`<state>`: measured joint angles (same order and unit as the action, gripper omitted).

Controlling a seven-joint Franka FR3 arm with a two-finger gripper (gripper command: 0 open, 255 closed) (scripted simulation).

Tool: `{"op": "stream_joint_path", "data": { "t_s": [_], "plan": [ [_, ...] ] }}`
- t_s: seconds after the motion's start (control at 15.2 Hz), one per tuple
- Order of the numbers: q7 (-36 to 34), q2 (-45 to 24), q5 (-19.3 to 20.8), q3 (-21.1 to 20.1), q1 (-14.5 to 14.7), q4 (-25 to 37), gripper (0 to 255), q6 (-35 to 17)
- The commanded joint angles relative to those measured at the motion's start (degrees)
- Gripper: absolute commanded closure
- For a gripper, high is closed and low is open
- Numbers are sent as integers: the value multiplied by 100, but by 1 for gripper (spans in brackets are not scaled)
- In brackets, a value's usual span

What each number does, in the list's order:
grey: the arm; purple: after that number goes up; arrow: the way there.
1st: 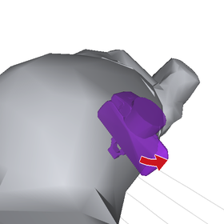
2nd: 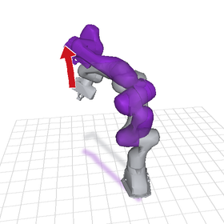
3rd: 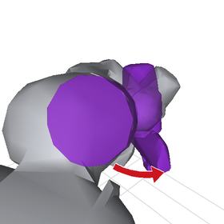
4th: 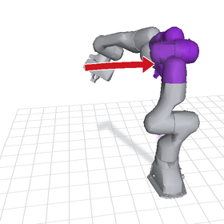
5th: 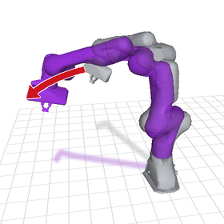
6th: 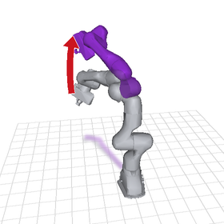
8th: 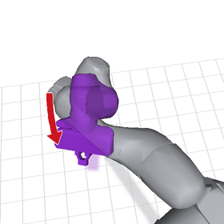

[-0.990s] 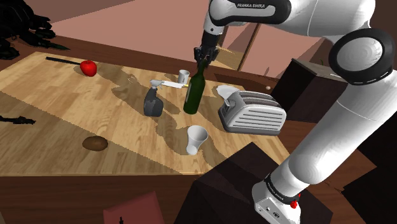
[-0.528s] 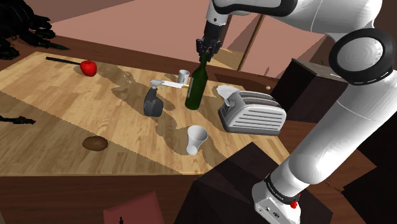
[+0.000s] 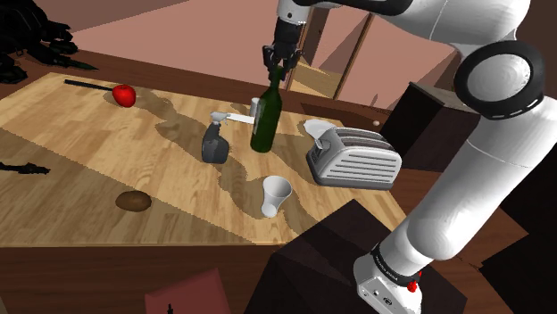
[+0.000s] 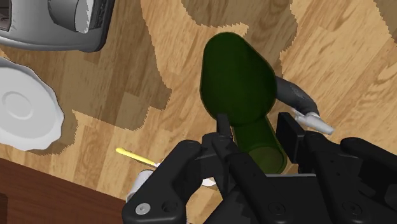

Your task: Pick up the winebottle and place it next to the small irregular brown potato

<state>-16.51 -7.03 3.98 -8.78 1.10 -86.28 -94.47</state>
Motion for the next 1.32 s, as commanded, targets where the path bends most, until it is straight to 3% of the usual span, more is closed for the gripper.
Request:
{"op": "stream_joint_path", "data": {
  "t_s": [0.0, 0.59, 0.92, 1.12, 1.19, 1.25],
  "plan": [
    [-266, -150, 43, -110, 153, 171, 255, 35],
    [-1408, -1161, 359, -527, 979, 1566, 255, 519],
    [-1955, -2090, 633, -651, 1598, 2970, 255, 1053],
    [-2185, -3036, 861, -636, 2136, 4543, 255, 1695],
    [-2192, -3187, 887, -616, 2214, 4810, 255, 1807],
    [-2217, -3025, 851, -630, 2150, 4440, 255, 1605]
  ]
}}
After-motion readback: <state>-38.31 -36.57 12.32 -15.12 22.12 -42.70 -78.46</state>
